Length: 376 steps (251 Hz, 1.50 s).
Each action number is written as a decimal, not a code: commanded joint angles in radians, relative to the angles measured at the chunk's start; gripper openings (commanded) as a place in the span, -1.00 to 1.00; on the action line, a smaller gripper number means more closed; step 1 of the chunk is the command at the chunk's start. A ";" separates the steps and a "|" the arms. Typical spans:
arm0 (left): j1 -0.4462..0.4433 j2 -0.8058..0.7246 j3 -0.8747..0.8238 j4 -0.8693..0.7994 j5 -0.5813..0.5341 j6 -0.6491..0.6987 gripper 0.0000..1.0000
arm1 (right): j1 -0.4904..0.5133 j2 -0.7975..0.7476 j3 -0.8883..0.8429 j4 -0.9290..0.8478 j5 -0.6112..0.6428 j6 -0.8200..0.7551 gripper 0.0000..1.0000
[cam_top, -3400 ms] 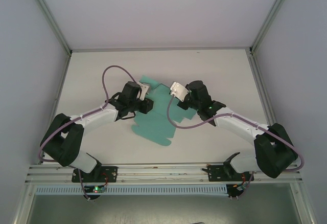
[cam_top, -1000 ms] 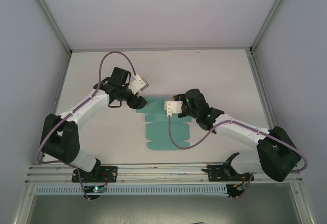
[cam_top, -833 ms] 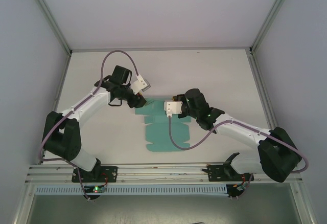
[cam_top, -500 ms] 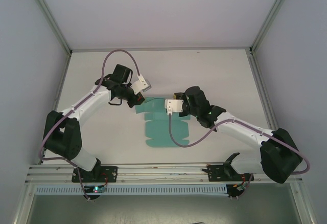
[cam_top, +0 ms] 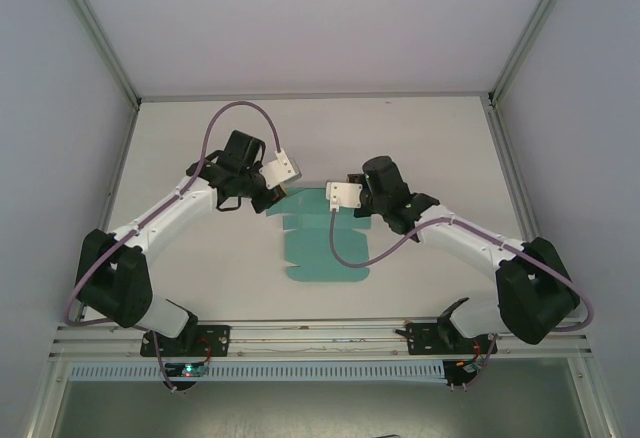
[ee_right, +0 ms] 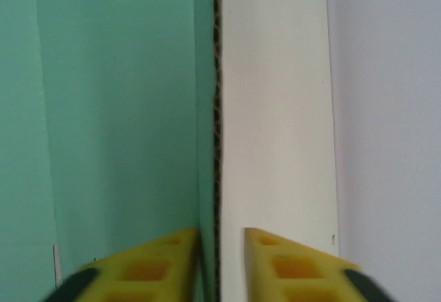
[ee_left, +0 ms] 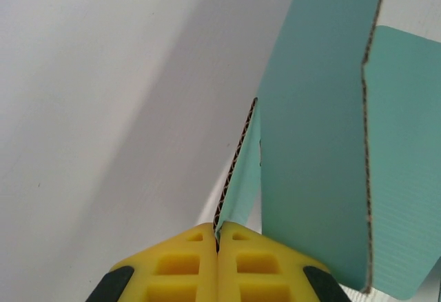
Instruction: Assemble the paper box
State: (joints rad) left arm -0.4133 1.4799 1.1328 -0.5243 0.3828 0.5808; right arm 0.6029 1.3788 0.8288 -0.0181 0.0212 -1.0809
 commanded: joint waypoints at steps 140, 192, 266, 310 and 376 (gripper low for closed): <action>-0.062 0.113 -0.156 0.252 -0.265 -0.224 -1.00 | 0.196 0.191 -0.219 0.605 0.439 -0.136 -1.00; -0.091 0.094 -0.193 0.280 -0.277 -0.263 -1.00 | 0.230 0.231 -0.269 0.789 0.537 -0.188 -1.00; -0.091 0.111 -0.095 0.141 -0.157 -0.382 -1.00 | 0.201 0.226 -0.216 0.750 0.510 -0.163 -1.00; -0.098 0.088 -0.127 0.152 -0.076 -0.424 -1.00 | 0.209 0.240 -0.217 0.745 0.533 -0.131 -1.00; -0.132 0.093 -0.111 0.236 0.020 -0.539 -1.00 | 0.237 0.229 -0.218 0.753 0.541 -0.108 -1.00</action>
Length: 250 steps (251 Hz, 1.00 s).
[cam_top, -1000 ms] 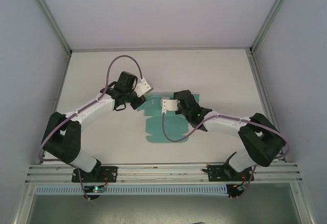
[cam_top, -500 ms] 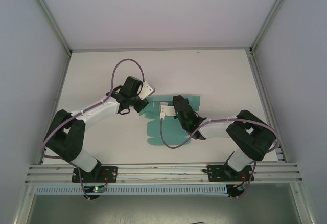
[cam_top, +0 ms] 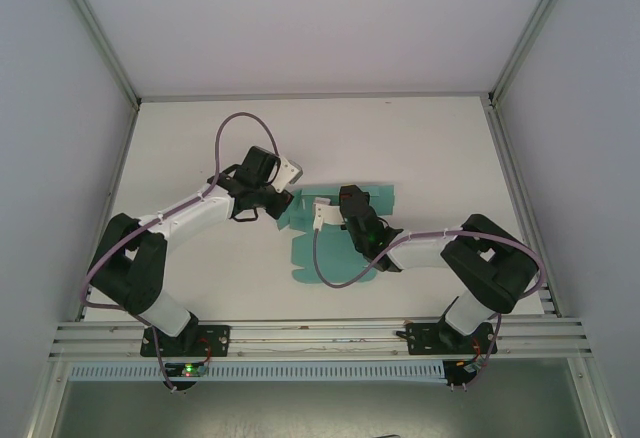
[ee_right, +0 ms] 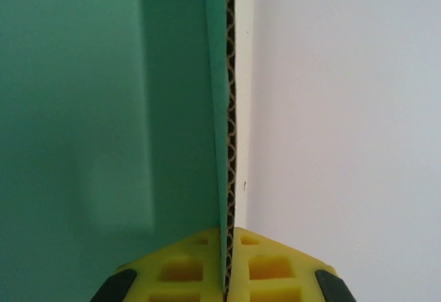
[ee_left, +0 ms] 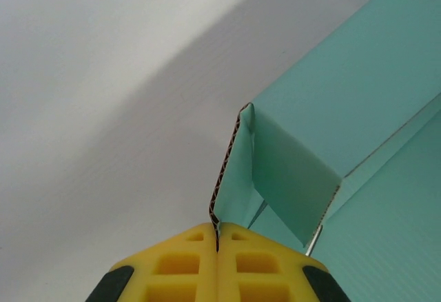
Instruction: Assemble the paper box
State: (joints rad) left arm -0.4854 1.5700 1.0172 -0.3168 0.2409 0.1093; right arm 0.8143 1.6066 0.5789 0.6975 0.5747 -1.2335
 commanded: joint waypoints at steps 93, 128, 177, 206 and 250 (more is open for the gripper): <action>-0.178 0.050 0.039 0.115 0.081 -0.222 -1.00 | 0.050 0.007 -0.014 0.116 0.037 0.121 -1.00; -0.178 0.061 0.018 0.119 0.010 -0.249 -0.97 | 0.045 0.015 -0.043 0.150 0.028 0.156 -1.00; -0.176 0.013 -0.006 0.090 -0.069 -0.264 -0.55 | 0.020 0.026 -0.065 0.179 0.028 0.160 -1.00; -0.170 -0.052 -0.043 0.095 -0.142 -0.300 -0.03 | 0.008 0.014 -0.077 0.184 0.011 0.146 -1.00; -0.141 -0.161 -0.082 0.057 -0.203 -0.356 1.00 | -0.003 0.013 -0.094 0.185 -0.014 0.123 -1.00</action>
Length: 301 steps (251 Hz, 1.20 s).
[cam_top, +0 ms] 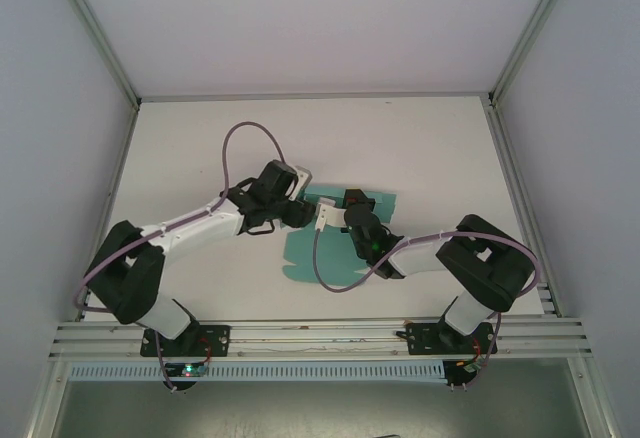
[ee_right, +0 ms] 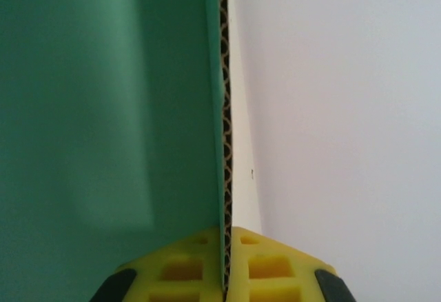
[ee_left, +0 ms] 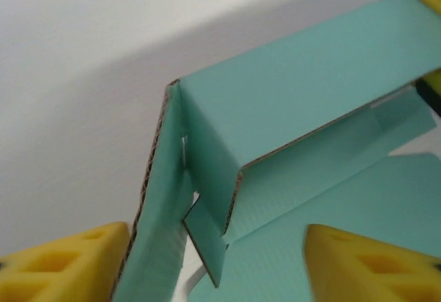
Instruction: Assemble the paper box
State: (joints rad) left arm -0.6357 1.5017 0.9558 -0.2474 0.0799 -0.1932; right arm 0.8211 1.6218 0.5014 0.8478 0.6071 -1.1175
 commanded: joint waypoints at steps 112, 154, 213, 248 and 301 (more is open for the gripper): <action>0.340 -0.206 -0.068 -0.139 -0.154 -0.296 0.99 | -0.019 0.016 -0.002 0.080 -0.039 -0.007 -1.00; 0.340 -0.106 -0.106 0.012 0.112 -0.159 0.85 | -0.018 0.016 0.014 0.056 -0.052 0.031 -1.00; 0.255 -0.071 -0.191 0.213 0.370 -0.019 0.75 | -0.016 0.007 0.021 0.020 -0.053 0.041 -1.00; 0.234 -0.023 -0.186 0.266 0.423 -0.014 0.73 | -0.016 -0.009 0.019 0.001 -0.075 0.067 -1.00; 0.179 0.062 -0.149 0.244 0.430 0.060 0.66 | -0.022 -0.007 0.029 -0.047 -0.085 0.085 -1.00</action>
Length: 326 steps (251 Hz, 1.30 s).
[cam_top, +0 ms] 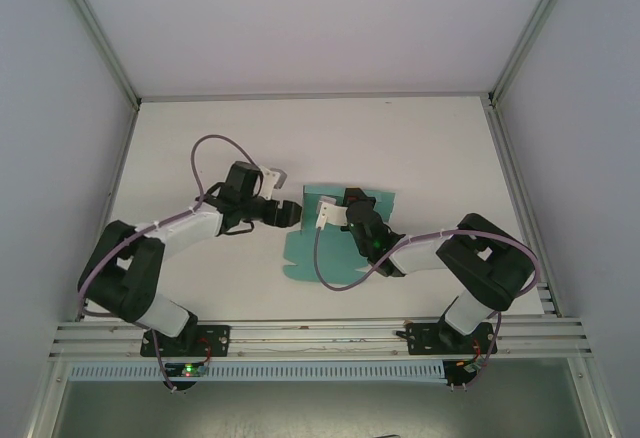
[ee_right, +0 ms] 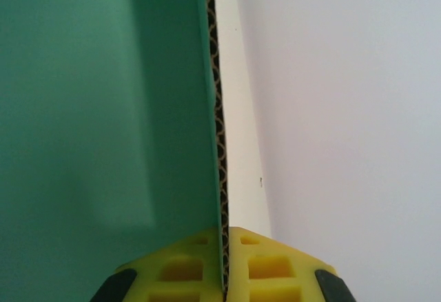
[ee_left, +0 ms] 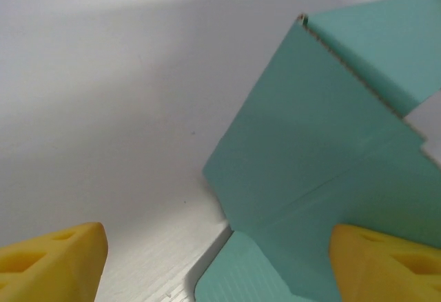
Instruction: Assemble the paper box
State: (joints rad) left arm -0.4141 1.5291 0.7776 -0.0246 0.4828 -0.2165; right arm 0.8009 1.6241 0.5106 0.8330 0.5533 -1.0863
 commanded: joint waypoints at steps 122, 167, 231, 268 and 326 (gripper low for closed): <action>-0.077 0.102 -0.010 0.290 -0.009 0.049 0.60 | -0.004 -0.033 -0.011 -0.015 -0.067 0.066 -1.00; -0.079 0.110 0.000 0.318 -0.181 0.082 0.48 | -0.039 -0.026 0.018 0.030 -0.040 0.011 -1.00; -0.065 0.196 0.081 0.273 -0.247 0.094 0.45 | -0.088 0.078 0.051 0.184 -0.074 -0.165 -1.00; -0.064 0.201 0.051 0.267 -0.269 0.105 0.44 | -0.086 0.132 0.010 0.283 -0.085 -0.183 -1.00; -0.063 0.148 -0.005 0.190 -0.371 0.111 0.41 | -0.042 0.177 -0.064 0.312 -0.044 -0.171 -1.00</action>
State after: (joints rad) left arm -0.4831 1.7149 0.8051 0.2150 0.1982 -0.1303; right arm 0.7242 1.7599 0.4988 1.1175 0.5297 -1.2675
